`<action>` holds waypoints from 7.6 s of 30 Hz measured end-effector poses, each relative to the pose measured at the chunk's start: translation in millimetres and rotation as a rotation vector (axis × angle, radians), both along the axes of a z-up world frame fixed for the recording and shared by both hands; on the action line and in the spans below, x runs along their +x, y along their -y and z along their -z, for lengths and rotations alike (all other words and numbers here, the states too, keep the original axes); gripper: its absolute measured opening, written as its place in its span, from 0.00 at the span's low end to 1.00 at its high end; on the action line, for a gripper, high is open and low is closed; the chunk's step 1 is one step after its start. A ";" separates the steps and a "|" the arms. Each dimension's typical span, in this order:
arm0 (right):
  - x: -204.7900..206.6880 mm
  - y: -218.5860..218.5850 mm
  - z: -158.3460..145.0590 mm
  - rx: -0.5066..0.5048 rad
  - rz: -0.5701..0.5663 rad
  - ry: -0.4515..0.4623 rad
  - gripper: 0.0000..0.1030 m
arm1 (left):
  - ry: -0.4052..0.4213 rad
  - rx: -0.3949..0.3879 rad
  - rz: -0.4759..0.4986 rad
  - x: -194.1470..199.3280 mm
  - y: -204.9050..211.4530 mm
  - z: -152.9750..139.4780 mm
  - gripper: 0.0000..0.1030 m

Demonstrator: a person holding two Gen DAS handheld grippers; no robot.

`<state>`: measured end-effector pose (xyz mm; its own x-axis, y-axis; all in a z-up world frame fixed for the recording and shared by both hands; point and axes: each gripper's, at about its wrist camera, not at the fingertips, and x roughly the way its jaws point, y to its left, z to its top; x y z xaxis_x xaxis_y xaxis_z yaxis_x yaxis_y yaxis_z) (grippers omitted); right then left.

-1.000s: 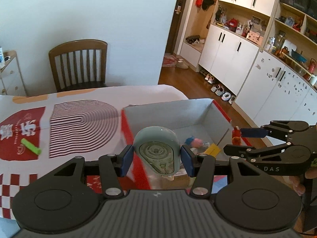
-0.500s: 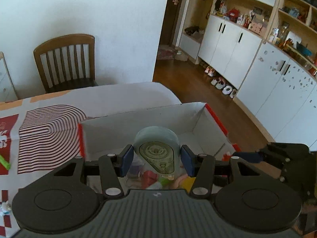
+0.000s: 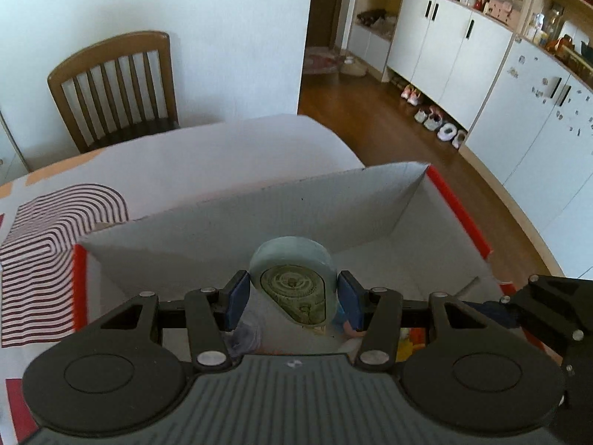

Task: Organize rigid objects
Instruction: 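Open both tools to release the dispenser and keychain in the box, then withdraw both open tools from the shoebox back toward the cloth, then grasp the lime-green stick with the left tool while the right tool grasps the white-blue figurine, then carry the green stick and figurine with both tools down into the shoebox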

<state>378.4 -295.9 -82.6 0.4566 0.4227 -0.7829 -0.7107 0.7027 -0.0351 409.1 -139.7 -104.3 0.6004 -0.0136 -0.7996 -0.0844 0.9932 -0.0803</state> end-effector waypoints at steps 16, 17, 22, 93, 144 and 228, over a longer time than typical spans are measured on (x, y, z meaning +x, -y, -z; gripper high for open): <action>10.2 -10.4 5.7 -0.033 0.031 0.022 0.58 | -0.094 0.032 0.021 26.4 12.8 30.0 0.50; 11.0 -9.0 5.5 -0.028 0.032 0.022 0.59 | -0.094 0.031 0.021 26.0 13.0 29.8 0.50; 8.3 -3.7 0.2 -0.010 0.040 0.020 0.61 | -0.084 0.008 0.016 18.2 8.8 23.3 0.50; -204.3 -195.8 -75.5 0.190 -0.191 0.038 0.99 | 0.179 -0.038 -0.233 -284.0 -261.0 -60.5 0.95; -193.4 -374.8 62.5 -0.018 -0.358 0.025 0.79 | -0.083 0.041 -0.374 -110.2 -375.7 73.9 0.98; -113.5 -37.6 -77.3 0.164 0.124 0.135 0.52 | 0.110 -0.043 -0.065 -182.6 -120.1 -86.3 0.16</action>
<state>265.0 -258.3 -5.3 0.6084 0.4731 -0.6372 -0.6151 0.7884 -0.0020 226.4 -19.6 -18.0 0.6850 -0.0044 -0.7285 -0.1368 0.9814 -0.1346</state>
